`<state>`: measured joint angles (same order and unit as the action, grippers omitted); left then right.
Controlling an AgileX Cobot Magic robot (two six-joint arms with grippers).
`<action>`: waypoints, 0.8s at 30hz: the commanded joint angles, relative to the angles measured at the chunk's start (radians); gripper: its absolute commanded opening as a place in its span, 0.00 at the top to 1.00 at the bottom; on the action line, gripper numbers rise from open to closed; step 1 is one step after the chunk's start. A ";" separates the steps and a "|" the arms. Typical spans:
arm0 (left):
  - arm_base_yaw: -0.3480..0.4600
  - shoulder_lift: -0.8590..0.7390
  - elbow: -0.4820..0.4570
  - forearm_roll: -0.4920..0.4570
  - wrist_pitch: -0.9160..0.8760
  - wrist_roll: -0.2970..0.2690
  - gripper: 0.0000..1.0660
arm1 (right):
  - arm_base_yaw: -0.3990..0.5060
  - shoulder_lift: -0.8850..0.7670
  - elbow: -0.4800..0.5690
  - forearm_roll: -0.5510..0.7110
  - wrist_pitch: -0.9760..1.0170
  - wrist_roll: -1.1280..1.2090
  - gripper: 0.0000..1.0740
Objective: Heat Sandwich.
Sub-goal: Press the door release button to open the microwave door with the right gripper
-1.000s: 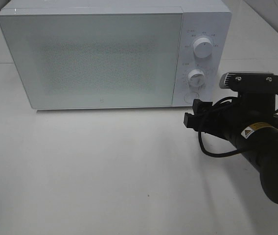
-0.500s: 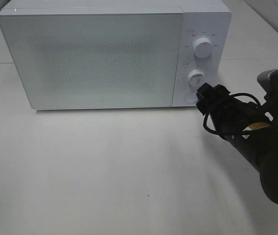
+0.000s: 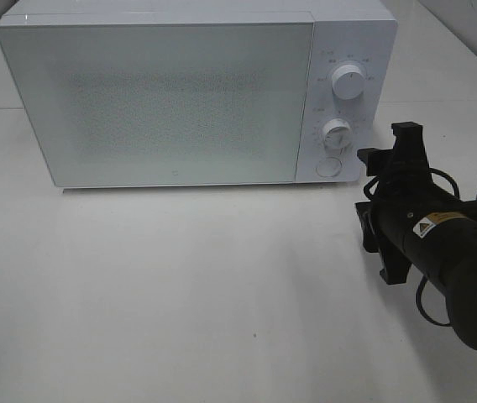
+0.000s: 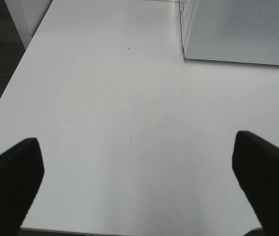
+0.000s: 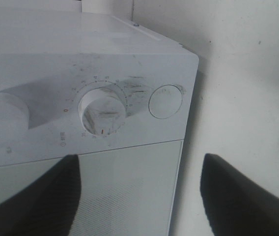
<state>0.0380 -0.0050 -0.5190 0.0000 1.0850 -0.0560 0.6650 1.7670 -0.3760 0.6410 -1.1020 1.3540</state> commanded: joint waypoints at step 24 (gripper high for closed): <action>0.002 -0.016 0.002 -0.010 -0.014 -0.002 0.06 | -0.002 0.017 -0.017 -0.002 0.031 0.060 1.00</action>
<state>0.0380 -0.0050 -0.5190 0.0000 1.0850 -0.0560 0.6630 1.7850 -0.3860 0.6440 -1.0700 1.4360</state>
